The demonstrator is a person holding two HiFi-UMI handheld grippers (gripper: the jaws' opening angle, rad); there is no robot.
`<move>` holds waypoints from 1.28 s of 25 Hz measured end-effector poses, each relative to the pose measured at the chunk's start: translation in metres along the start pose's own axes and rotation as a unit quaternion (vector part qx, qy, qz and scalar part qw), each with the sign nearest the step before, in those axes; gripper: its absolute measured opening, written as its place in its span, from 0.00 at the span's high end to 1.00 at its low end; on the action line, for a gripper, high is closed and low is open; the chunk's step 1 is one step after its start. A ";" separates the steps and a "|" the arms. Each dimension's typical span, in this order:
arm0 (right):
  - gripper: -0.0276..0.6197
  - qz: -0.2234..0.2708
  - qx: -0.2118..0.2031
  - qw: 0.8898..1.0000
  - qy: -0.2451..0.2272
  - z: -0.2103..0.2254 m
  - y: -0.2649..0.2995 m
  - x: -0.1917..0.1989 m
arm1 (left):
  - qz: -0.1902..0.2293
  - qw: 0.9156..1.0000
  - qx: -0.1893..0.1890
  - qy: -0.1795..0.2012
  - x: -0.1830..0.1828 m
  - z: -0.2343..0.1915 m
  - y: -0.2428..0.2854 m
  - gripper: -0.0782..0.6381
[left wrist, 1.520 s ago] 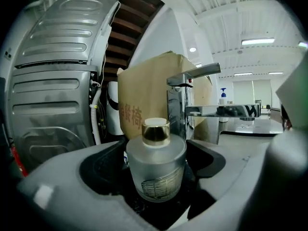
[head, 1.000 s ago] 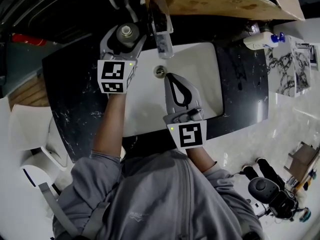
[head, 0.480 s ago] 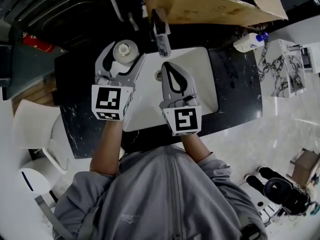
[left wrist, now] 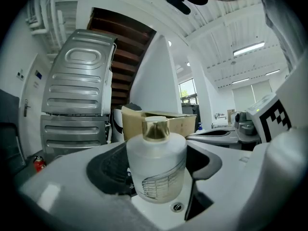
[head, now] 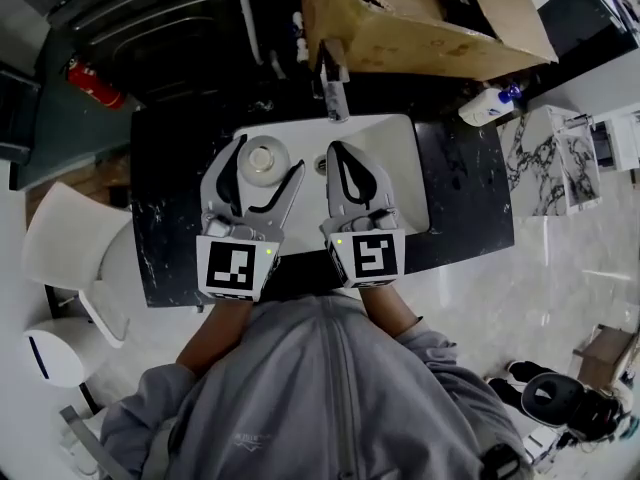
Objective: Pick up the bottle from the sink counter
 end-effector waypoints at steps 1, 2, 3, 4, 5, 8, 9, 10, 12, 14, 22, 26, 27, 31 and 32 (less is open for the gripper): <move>0.96 -0.001 -0.001 1.000 -0.001 -0.002 -0.004 -0.004 | -0.001 1.000 0.002 0.001 -0.002 0.003 -0.006 0.42; 0.96 -0.006 -0.002 1.000 -0.002 -0.004 -0.007 -0.007 | -0.003 1.000 0.004 0.003 -0.004 0.005 -0.010 0.42; 0.96 -0.011 -0.001 1.000 -0.003 -0.006 -0.009 -0.011 | -0.004 1.000 0.006 0.004 -0.005 0.006 -0.014 0.42; 0.96 -0.008 -0.002 1.000 -0.002 -0.008 -0.011 -0.014 | -0.006 1.000 0.006 0.003 -0.005 0.008 -0.018 0.42; 0.96 0.002 -0.004 1.000 -0.002 -0.011 -0.013 -0.017 | -0.008 1.000 0.006 0.002 -0.005 0.008 -0.021 0.42; 0.96 0.028 -0.006 1.000 -0.013 -0.020 -0.017 -0.027 | -0.012 1.000 0.004 0.007 -0.005 0.009 -0.026 0.42; 0.96 0.030 -0.005 0.999 -0.015 -0.022 -0.019 -0.029 | -0.011 1.000 0.002 0.008 -0.005 0.008 -0.027 0.42; 0.96 0.031 -0.005 0.999 -0.014 -0.023 -0.020 -0.030 | -0.010 1.000 -0.001 0.008 -0.005 0.008 -0.028 0.42; 0.96 0.031 -0.006 0.999 -0.011 -0.023 -0.022 -0.030 | -0.008 1.000 -0.008 0.010 -0.006 0.007 -0.030 0.42; 0.96 0.030 -0.005 0.999 -0.010 -0.022 -0.024 -0.030 | -0.005 1.000 -0.014 0.012 -0.006 0.007 -0.031 0.42; 0.96 0.030 0.005 0.999 -0.015 -0.017 -0.031 -0.031 | 0.009 0.999 -0.045 0.021 -0.007 -0.003 -0.034 0.42; 0.96 0.032 0.006 0.999 -0.015 -0.016 -0.033 -0.032 | 0.008 0.999 -0.047 0.026 -0.008 -0.002 -0.036 0.42; 0.96 0.033 0.005 0.999 -0.015 -0.016 -0.034 -0.032 | 0.008 0.999 -0.047 0.025 -0.008 -0.002 -0.036 0.42; 0.96 0.032 0.003 0.999 -0.017 -0.018 -0.035 -0.032 | 0.005 0.999 -0.044 0.024 -0.007 0.000 -0.037 0.42; 0.96 0.032 0.003 0.999 -0.017 -0.018 -0.035 -0.032 | 0.005 0.999 -0.043 0.023 -0.006 0.000 -0.037 0.42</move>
Point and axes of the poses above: the fingertips, and each gripper's own axes: y forward along the fingers, z to its right, x out of its underside, the point moved 10 cm from there along -y, backward along the fingers, and after that the axes turned 6 degrees about z, right-handed, at the moved point
